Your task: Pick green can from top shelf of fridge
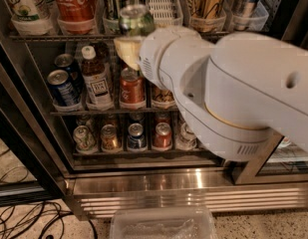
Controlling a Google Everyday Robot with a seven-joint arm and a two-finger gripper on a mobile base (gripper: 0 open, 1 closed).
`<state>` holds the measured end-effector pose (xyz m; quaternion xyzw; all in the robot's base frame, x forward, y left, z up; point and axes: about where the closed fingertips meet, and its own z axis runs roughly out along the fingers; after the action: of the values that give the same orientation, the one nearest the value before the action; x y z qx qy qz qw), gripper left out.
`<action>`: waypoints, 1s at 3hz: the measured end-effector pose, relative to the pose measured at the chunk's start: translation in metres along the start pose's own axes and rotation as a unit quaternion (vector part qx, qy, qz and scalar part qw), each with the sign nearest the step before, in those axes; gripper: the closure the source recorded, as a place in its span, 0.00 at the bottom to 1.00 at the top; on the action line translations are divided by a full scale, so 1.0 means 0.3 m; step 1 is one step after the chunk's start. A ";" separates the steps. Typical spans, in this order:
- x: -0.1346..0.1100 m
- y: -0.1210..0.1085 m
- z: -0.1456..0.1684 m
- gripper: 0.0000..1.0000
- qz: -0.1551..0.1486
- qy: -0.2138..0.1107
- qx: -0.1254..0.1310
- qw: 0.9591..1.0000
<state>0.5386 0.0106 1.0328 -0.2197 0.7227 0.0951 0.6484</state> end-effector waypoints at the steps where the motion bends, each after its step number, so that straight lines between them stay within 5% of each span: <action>1: 0.174 0.007 0.021 1.00 0.040 0.037 -0.036 0.998; 2: 0.175 0.007 0.021 1.00 0.039 0.037 -0.036 0.998; 3: 0.275 0.093 0.032 1.00 0.032 0.058 -0.072 0.995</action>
Offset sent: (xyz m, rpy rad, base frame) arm -0.0012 -0.0049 -0.0428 0.0366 0.0930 0.0409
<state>0.5296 0.0234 0.9466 -0.2480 0.7569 0.1545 0.5845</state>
